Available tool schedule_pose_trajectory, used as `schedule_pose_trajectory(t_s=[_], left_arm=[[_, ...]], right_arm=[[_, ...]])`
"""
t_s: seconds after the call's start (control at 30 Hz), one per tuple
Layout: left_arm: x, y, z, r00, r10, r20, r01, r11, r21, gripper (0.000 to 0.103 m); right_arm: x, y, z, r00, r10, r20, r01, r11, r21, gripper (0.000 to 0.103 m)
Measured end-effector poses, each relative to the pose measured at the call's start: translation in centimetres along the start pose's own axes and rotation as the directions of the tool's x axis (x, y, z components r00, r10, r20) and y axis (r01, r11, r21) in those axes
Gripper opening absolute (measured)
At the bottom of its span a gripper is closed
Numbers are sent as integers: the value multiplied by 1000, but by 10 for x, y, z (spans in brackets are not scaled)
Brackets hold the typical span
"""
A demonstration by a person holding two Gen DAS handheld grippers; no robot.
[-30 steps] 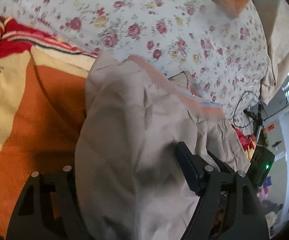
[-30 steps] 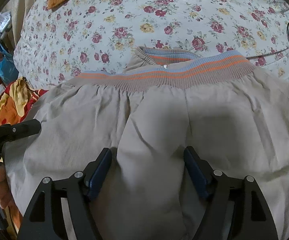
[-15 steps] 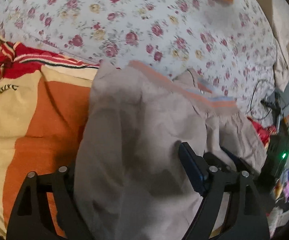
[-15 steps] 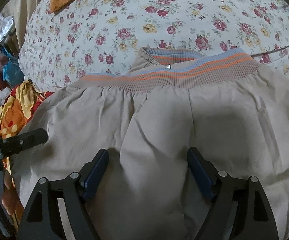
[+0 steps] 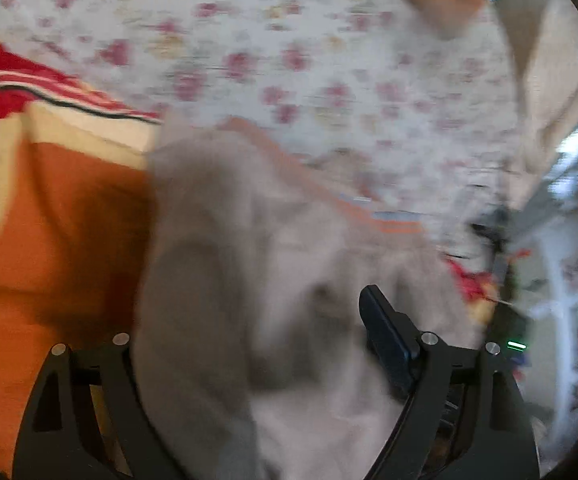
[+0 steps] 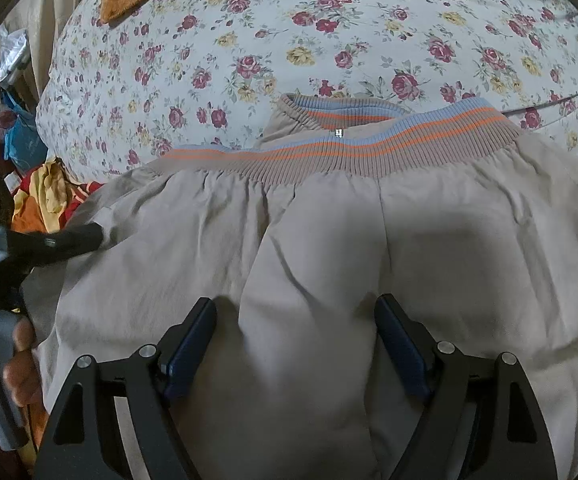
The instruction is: Fold large clothes
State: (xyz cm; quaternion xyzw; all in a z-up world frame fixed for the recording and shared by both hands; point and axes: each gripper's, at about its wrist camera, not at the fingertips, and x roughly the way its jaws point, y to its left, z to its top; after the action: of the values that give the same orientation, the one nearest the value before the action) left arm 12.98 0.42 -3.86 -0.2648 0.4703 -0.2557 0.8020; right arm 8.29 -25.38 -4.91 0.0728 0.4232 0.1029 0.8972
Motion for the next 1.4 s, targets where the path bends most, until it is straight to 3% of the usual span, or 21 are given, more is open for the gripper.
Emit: schedule_pose_trajectory(t_s=[0.1, 0.17, 0.23, 0.37, 0.5, 0.53, 0.57, 0.63, 0.7, 0.73, 0.8, 0.87, 0.97, 1.07, 1.17, 1.23, 1.3, 1.4], left_arm=[[-7, -10, 1, 994, -105, 8, 104, 994, 33, 85], [-9, -9, 2, 992, -125, 12, 125, 992, 23, 85], [-6, -6, 3, 995, -96, 3, 96, 995, 6, 85], [6, 5, -1, 998, 28, -54, -30, 999, -21, 85], [9, 0, -7, 991, 102, -85, -100, 995, 31, 87], [9, -1, -8, 990, 110, -87, -107, 993, 41, 87], [9, -4, -10, 989, 120, -86, -116, 992, 53, 87], [9, -5, -12, 989, 124, -81, -120, 991, 58, 87], [9, -11, -13, 990, 123, -75, -119, 991, 57, 73], [6, -14, -14, 990, 119, -78, -114, 991, 63, 60], [-2, -22, -14, 991, 109, -74, -103, 991, 81, 45], [-15, -36, -14, 993, 97, -65, -90, 991, 99, 23], [-24, -57, -11, 996, 68, -64, -61, 993, 100, 17], [-22, -91, -10, 993, 81, -81, -68, 985, 160, 15], [-11, -130, -12, 992, 82, -96, -59, 974, 221, 14], [4, -159, -14, 992, 64, -110, -34, 965, 259, 12], [22, -186, -19, 991, 38, -132, 2, 957, 291, 10], [65, -226, -25, 985, 27, -170, 34, 937, 347, 6]], right_arm=[[0, -1, 1, 1000, 4, 0, -4, 1000, 2, 83], [0, -2, 1, 1000, 7, 2, -7, 1000, 5, 83], [0, -2, 1, 1000, 9, 3, -9, 1000, 8, 83], [-1, -1, 0, 1000, 13, 8, -13, 1000, 17, 83], [-5, -3, 4, 1000, 18, -11, -18, 999, 41, 79], [-8, -4, 7, 1000, 15, -26, -14, 998, 56, 71], [-14, -6, 11, 999, 30, -34, -28, 997, 72, 56], [-26, -12, 16, 995, 95, -5, -94, 992, 86, 39], [-24, -21, 18, 998, 60, -21, -58, 993, 99, 35], [-19, -27, 16, 998, 43, -49, -37, 993, 112, 34], [-6, -42, 9, 995, 87, -54, -77, 984, 163, 31], [-4, -49, 10, 991, 129, -44, -118, 974, 191, 31], [-8, -56, 16, 983, 171, -67, -151, 960, 237, 33], [-22, -73, 17, 970, 236, -59, -208, 932, 297, 36], [-43, -99, 16, 971, 232, -50, -201, 916, 346, 37], [-59, -117, 17, 973, 230, -36, -201, 909, 366, 39], [-76, -136, 17, 978, 209, -20, -186, 905, 382, 46], [-86, -159, 12, 974, 228, -5, -205, 885, 418, 46]])
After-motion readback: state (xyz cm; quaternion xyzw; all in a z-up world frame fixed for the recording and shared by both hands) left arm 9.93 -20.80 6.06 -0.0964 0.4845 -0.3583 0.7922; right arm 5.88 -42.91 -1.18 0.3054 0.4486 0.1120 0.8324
